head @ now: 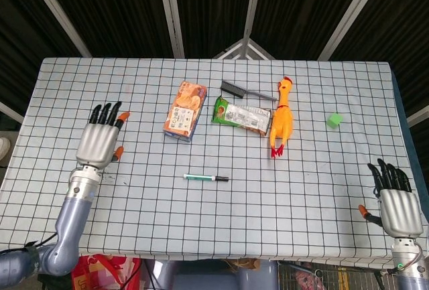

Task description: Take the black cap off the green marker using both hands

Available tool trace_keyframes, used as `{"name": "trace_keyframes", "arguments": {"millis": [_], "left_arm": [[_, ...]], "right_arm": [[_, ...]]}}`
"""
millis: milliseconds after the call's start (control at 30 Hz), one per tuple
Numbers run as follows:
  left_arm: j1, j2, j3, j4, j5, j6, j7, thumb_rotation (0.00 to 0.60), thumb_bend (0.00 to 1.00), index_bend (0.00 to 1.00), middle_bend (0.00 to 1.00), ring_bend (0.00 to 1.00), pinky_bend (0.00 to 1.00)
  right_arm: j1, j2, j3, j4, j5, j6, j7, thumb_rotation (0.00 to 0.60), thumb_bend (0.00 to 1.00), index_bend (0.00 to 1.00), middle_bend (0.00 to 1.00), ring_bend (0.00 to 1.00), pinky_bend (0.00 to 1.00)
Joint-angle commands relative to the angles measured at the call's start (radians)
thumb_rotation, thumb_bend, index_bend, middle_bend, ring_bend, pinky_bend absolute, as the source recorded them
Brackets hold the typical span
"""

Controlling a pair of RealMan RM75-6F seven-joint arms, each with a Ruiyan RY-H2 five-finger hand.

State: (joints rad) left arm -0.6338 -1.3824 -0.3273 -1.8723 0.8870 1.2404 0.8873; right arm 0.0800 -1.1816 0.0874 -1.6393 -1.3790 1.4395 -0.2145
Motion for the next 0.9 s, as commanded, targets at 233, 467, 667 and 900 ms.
{"name": "trace_keyframes", "arguments": {"millis": [233, 467, 667, 900], "left_arm": [[-0.148, -0.111, -0.064, 0.074, -0.174, 0.001, 0.106, 0.6, 0.39, 0.19, 0.0, 0.0, 0.0], [-0.239, -0.19, -0.111, 0.14, -0.275, -0.017, 0.089, 0.6, 0.39, 0.21, 0.0, 0.0, 0.0], [-0.3, -0.254, -0.082, 0.164, -0.281, -0.028, 0.093, 0.6, 0.39, 0.29, 0.0, 0.0, 0.0], [-0.359, -0.31, -0.084, 0.121, -0.35, 0.03, 0.139, 0.6, 0.39, 0.32, 0.0, 0.0, 0.0]], "right_arm": [[0.03, -0.053, 0.007, 0.041, 0.028, -0.046, -0.026, 0.6, 0.21, 0.11, 0.0, 0.0, 0.09], [0.04, -0.067, 0.011, 0.046, 0.036, -0.057, -0.036, 0.6, 0.21, 0.11, 0.0, 0.0, 0.09], [0.04, -0.072, 0.016, 0.057, 0.049, -0.059, -0.024, 0.6, 0.21, 0.11, 0.0, 0.0, 0.08], [0.041, -0.076, 0.012, 0.085, 0.051, -0.065, -0.012, 0.6, 0.21, 0.11, 0.0, 0.0, 0.07]]}}
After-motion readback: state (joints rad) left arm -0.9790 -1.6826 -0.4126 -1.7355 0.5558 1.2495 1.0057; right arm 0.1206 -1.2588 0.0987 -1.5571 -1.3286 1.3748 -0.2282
